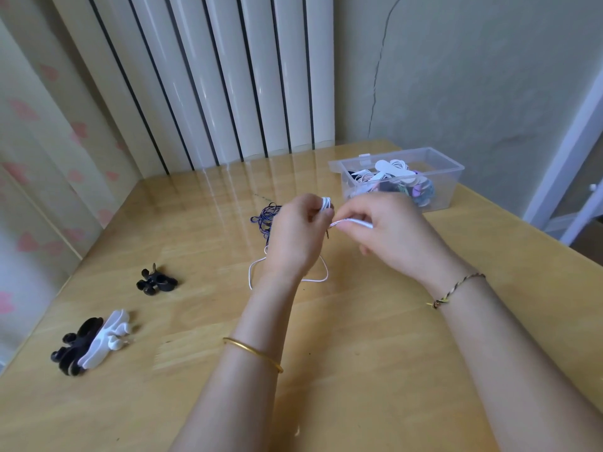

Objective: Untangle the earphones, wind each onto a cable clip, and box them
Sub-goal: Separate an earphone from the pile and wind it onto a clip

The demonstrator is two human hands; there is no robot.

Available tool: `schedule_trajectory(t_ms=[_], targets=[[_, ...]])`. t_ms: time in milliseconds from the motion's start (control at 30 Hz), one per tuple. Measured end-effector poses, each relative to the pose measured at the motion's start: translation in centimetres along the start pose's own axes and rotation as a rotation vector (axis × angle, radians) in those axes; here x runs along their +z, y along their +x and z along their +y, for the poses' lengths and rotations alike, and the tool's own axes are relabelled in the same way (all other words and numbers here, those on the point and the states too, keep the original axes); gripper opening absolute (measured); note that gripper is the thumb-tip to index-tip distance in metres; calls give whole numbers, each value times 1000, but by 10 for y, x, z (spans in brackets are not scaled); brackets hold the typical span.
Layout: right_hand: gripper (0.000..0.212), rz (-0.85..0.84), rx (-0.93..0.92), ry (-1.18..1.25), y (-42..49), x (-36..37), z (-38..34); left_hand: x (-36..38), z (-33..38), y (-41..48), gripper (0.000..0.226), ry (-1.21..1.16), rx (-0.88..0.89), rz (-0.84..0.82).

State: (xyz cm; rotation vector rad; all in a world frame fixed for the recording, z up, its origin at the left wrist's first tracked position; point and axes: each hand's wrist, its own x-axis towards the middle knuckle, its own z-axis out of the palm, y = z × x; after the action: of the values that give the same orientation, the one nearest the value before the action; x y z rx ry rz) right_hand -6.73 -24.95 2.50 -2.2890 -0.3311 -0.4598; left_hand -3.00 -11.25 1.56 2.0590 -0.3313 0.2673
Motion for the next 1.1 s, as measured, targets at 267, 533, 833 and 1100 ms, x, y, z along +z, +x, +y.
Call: schedule_trajectory(t_ms=[267,533,833,1100], targets=[[12,239,-19,390,4,-2,9,-9,12,-6,31,-404,-66,-444],[23,212,44,500,6,19,0,-16,20,-4,30,-664,-211,-310],[20,-94,188,589,22,36,-34,-43,16,-11,25,-503,-345,-38],[25,-155,266,577,33,78,-58,-71,-9,-18,32,-418,-352,167]])
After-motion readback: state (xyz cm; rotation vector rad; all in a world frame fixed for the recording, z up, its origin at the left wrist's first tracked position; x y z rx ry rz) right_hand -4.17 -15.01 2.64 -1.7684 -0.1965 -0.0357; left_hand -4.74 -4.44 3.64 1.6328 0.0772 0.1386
